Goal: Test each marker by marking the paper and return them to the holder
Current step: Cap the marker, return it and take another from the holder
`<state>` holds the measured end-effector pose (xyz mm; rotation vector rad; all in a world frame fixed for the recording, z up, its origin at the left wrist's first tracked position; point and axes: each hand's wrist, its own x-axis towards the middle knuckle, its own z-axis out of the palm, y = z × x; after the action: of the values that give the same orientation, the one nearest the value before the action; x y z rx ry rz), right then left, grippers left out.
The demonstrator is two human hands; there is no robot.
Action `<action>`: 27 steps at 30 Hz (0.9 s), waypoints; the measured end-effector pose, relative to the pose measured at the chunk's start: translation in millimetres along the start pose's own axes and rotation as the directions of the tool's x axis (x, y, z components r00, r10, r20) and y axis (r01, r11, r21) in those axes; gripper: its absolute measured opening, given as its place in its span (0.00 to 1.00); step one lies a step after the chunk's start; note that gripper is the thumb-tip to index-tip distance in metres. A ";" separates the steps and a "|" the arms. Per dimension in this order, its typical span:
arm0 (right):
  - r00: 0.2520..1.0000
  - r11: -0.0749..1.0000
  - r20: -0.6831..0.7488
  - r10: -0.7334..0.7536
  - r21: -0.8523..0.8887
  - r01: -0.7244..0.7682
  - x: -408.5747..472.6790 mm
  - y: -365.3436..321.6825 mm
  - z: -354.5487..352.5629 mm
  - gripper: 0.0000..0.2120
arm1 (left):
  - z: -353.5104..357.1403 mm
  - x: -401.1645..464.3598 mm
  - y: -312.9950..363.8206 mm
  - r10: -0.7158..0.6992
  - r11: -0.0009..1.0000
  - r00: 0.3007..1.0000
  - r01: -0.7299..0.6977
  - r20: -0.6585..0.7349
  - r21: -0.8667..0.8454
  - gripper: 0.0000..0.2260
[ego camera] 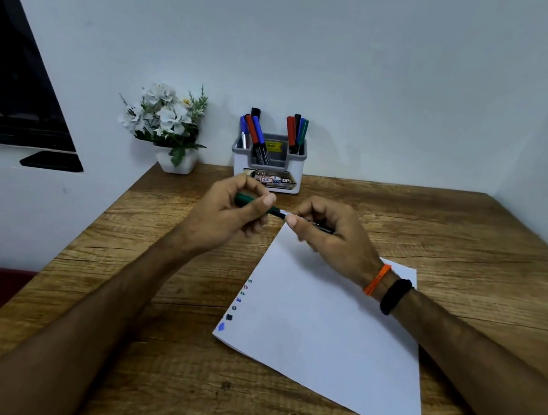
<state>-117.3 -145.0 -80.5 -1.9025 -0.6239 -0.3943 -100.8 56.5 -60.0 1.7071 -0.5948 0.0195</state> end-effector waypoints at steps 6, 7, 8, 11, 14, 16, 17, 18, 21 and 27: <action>0.999 0.995 -0.042 0.020 -0.099 -0.024 -1.1 -6.2 3.0 0.13 | -0.6 -1.2 6.1 -0.032 0.986 0.980 -0.001 -0.195 -0.166 0.25; 0.999 0.995 -0.041 0.016 -0.103 -0.021 -1.5 -9.5 3.3 0.19 | 2.0 -0.9 8.2 -0.037 0.985 0.972 -0.004 -0.232 -0.174 0.27; 0.999 0.993 -0.033 -0.005 -0.120 0.001 -2.0 -12.1 3.6 0.25 | 4.9 -0.8 9.9 -0.040 0.985 0.964 -0.006 -0.261 -0.170 0.27; 0.993 0.966 0.016 -0.114 -0.232 0.114 -0.2 -20.4 3.0 0.40 | 12.1 -0.7 13.8 -0.014 0.988 0.953 -0.033 -0.303 -0.148 0.27; 0.981 0.934 0.063 -0.183 -0.300 0.194 3.1 -26.9 1.3 0.43 | 16.0 -0.5 15.3 0.034 0.991 0.946 -0.074 -0.322 -0.112 0.27; 0.976 0.924 0.085 -0.201 -0.315 0.218 3.4 -29.4 2.4 0.43 | 17.1 -0.2 15.5 0.051 0.992 0.943 -0.086 -0.329 -0.092 0.28; 0.975 0.924 0.090 -0.202 -0.313 0.220 3.0 -30.3 3.0 0.43 | 17.6 -0.4 15.5 0.058 0.992 0.941 -0.092 -0.333 -0.088 0.28; 0.976 0.925 0.089 -0.201 -0.311 0.219 2.8 -30.3 3.3 0.43 | 17.7 -0.6 15.8 0.063 0.992 0.940 -0.096 -0.336 -0.083 0.29; 0.976 0.928 0.070 -0.206 -0.301 0.217 2.7 -30.1 3.4 0.43 | 15.5 0.6 15.7 0.042 0.992 0.944 -0.078 -0.327 -0.096 0.28; 0.980 0.932 0.017 -0.201 -0.305 0.196 9.7 -30.4 -2.7 0.42 | 0.7 1.6 -5.9 0.029 0.947 0.961 0.061 -0.273 0.315 0.22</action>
<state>-127.3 -135.5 -51.6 -2.1331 -0.7853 -0.6667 -97.3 55.9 -64.9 1.9806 -0.3826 0.3549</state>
